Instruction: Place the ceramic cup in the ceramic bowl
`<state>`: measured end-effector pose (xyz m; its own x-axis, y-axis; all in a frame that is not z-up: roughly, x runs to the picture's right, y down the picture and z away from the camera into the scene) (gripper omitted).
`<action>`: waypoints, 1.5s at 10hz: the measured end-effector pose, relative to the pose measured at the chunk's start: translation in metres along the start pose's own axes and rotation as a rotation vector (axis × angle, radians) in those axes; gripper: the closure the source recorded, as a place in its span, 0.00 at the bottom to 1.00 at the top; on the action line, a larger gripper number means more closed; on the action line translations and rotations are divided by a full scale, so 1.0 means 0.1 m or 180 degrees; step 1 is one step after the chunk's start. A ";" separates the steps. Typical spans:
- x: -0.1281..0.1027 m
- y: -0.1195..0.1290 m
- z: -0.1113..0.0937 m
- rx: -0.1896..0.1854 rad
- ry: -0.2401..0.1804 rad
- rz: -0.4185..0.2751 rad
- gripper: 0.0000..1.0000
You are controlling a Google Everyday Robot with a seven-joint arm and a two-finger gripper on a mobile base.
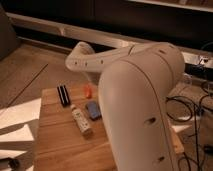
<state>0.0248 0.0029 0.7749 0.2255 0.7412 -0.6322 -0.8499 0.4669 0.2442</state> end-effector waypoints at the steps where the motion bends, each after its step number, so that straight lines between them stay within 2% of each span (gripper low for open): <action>1: 0.11 -0.05 0.02 0.0035 0.0079 0.0035 1.00; 6: 0.05 -0.05 0.05 0.0060 0.0061 0.0042 1.00; 8: -0.09 -0.05 0.18 0.0109 0.0035 0.0099 1.00; 10: -0.11 -0.03 0.40 0.0048 0.0097 0.0266 1.00; 13: 0.01 0.15 0.61 -0.0302 0.0229 0.0551 1.00; 14: 0.04 0.20 0.66 -0.0432 0.0227 0.0621 1.00; 15: 0.04 0.22 0.70 -0.0486 0.0202 0.0628 1.00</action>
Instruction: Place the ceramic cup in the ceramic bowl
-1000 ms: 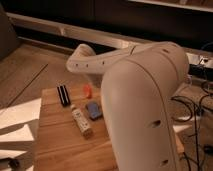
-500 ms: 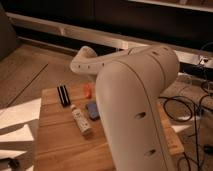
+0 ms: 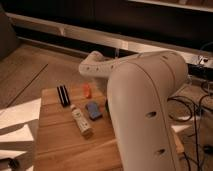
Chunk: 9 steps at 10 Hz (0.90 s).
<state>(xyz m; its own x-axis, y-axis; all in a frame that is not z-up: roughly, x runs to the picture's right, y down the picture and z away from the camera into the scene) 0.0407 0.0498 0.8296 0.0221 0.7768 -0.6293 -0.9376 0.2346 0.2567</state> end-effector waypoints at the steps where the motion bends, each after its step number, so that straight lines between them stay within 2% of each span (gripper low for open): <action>1: -0.02 0.00 0.05 -0.0052 -0.0037 -0.0011 1.00; 4: -0.12 0.01 0.21 -0.0115 -0.0122 -0.0163 0.98; 5: -0.14 0.05 0.26 -0.0132 -0.0126 -0.0209 0.90; 6: -0.15 0.08 0.30 -0.0159 -0.0132 -0.0252 0.77; 9: -0.18 0.09 0.28 -0.0165 -0.0180 -0.0310 0.48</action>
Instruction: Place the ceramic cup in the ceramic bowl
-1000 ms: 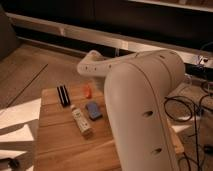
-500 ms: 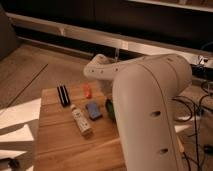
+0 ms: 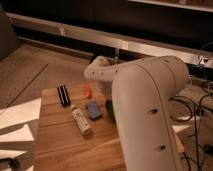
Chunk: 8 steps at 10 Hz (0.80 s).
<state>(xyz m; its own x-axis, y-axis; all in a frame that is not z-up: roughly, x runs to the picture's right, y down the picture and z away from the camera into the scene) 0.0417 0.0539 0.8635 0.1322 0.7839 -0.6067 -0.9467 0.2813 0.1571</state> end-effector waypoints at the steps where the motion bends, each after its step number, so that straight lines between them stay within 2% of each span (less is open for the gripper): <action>1: -0.01 -0.01 -0.02 0.0013 -0.0019 -0.0011 0.39; 3: -0.02 -0.06 -0.07 0.0066 -0.0057 -0.0033 0.21; 8: 0.01 -0.06 -0.15 0.0156 -0.0082 -0.0059 0.20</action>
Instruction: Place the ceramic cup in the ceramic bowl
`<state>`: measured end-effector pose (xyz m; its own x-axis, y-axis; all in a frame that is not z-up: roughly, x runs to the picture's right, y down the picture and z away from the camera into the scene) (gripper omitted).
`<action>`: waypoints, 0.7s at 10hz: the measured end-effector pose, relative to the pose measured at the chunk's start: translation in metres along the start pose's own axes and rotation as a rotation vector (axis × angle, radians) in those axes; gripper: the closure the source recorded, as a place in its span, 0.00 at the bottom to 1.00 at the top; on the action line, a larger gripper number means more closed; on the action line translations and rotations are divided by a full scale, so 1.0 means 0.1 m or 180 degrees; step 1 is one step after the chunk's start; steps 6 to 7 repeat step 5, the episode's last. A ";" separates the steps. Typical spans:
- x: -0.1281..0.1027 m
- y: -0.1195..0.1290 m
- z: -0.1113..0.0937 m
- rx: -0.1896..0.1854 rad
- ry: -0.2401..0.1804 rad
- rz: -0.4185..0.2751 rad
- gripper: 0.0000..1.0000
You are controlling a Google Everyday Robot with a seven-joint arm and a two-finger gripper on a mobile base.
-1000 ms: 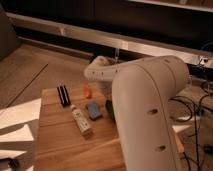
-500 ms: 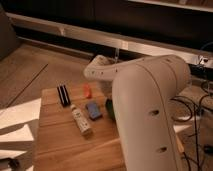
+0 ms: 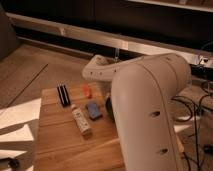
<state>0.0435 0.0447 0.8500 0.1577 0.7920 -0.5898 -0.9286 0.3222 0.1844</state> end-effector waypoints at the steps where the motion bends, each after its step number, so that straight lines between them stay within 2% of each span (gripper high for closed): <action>1: -0.01 -0.01 -0.05 0.0009 -0.0012 0.0000 0.20; 3: -0.12 -0.10 -0.33 0.0100 -0.0172 -0.0044 0.20; 5: -0.22 -0.20 -0.70 0.0161 -0.0362 -0.0047 0.20; 7: -0.22 -0.20 -0.70 0.0161 -0.0362 -0.0047 0.20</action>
